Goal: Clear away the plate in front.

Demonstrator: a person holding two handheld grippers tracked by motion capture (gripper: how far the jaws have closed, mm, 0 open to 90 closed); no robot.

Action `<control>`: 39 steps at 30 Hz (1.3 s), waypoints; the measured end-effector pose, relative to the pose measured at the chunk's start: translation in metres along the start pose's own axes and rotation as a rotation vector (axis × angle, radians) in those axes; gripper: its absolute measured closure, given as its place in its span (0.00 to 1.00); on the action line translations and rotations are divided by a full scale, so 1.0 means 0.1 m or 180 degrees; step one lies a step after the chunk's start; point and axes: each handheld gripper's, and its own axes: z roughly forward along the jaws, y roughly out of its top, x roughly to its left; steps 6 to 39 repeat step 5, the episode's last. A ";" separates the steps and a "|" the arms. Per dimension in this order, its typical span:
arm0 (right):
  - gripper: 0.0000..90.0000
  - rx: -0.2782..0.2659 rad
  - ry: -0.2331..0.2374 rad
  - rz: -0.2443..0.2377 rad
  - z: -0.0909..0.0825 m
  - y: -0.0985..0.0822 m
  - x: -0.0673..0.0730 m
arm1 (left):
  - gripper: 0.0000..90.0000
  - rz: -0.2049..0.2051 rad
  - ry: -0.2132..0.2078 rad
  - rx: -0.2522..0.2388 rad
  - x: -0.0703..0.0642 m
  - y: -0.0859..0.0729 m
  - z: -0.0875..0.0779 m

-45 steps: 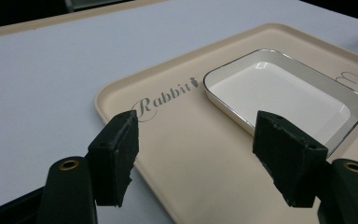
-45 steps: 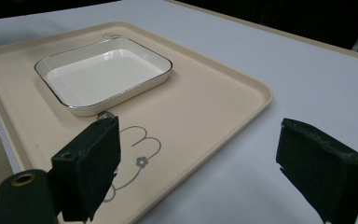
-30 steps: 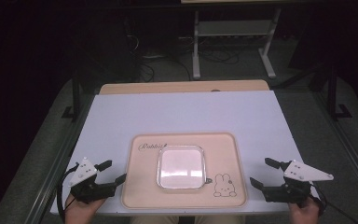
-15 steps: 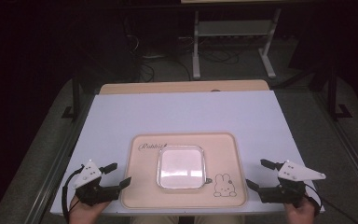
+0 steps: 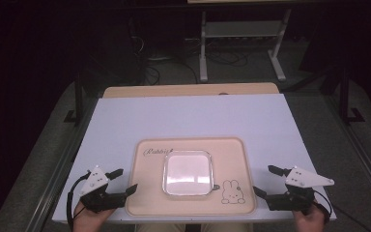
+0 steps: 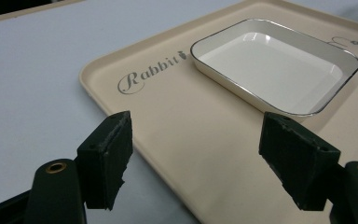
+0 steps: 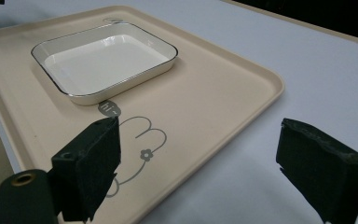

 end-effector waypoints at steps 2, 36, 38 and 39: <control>0.14 -0.0006 0.0001 -0.0002 0.00 0.00 0.00 | 0.28 -0.0008 0.0026 -0.0004 0.01 0.00 -0.01; 0.14 -0.0015 0.0001 -0.0008 -0.01 0.00 0.00 | 0.28 -0.0028 0.0035 -0.0013 0.02 -0.01 -0.01; 0.14 -0.0015 0.0001 -0.0008 -0.01 0.00 0.00 | 0.28 -0.0028 0.0035 -0.0013 0.02 -0.01 -0.01; 0.14 -0.0015 0.0001 -0.0008 -0.01 0.00 0.00 | 0.28 -0.0028 0.0035 -0.0013 0.02 -0.01 -0.01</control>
